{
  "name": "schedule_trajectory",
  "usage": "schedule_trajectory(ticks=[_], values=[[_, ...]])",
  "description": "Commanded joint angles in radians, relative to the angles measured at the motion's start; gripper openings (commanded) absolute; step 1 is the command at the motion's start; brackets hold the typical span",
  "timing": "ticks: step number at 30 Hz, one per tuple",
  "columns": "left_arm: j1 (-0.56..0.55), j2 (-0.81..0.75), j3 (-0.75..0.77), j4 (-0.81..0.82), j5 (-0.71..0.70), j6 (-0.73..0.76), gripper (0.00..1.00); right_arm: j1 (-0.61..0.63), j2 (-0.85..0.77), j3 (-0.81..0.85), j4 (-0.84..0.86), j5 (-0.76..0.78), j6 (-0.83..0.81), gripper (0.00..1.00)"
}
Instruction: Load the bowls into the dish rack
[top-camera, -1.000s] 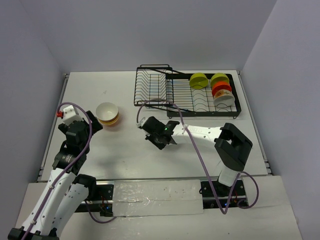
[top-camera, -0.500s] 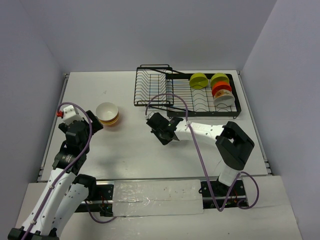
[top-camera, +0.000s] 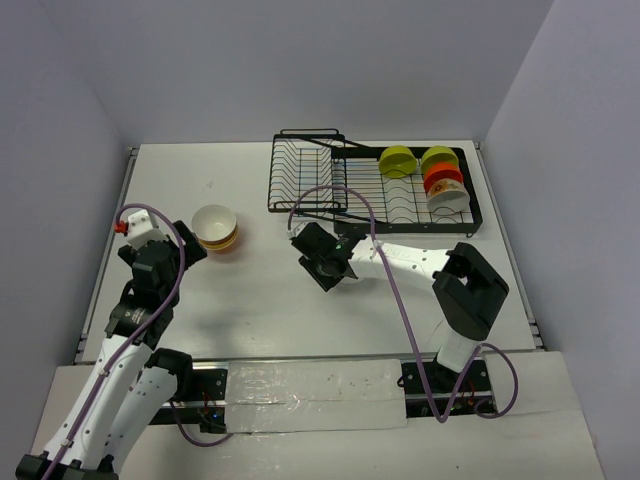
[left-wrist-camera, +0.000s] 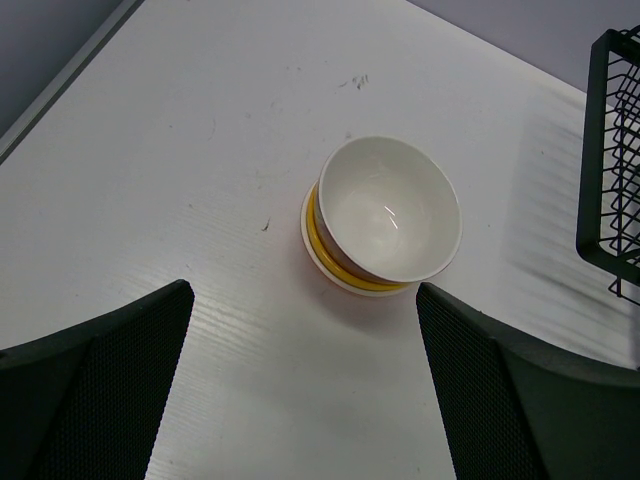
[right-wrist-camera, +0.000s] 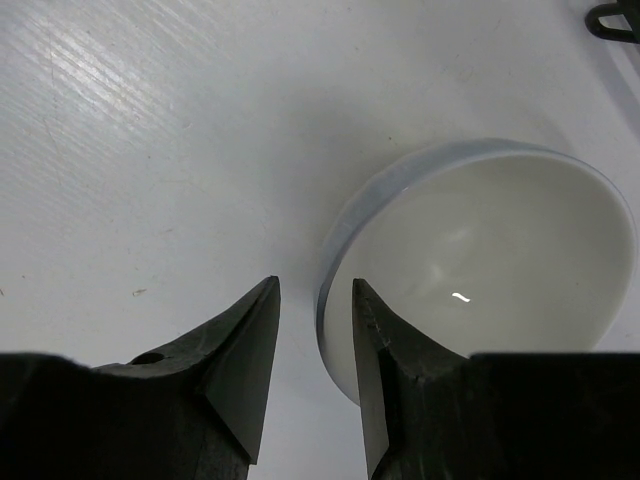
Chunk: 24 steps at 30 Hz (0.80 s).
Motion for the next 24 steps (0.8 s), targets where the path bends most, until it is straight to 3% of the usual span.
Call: schedule_trajectory(ticks=[1, 8, 13, 17, 24], values=[[-0.003, 0.000, 0.017, 0.042, 0.005, 0.012, 0.99, -0.007, -0.031, 0.039, -0.009, -0.012, -0.029, 0.42], [-0.003, 0.002, 0.019, 0.042, 0.002, 0.012, 0.99, -0.015, -0.013, 0.035, -0.006, -0.021, -0.041, 0.38], [-0.003, 0.002, 0.019, 0.042, 0.002, 0.012, 0.99, -0.016, -0.028, 0.040, -0.013, -0.018, -0.052, 0.22], [-0.003, 0.003, 0.019, 0.042, 0.000, 0.012, 0.99, -0.019, -0.051, 0.054, -0.036, -0.015, -0.058, 0.00], [-0.003, 0.008, 0.019, 0.042, 0.000, 0.015, 0.99, -0.065, -0.257, 0.144, -0.056, -0.115, -0.066, 0.00]])
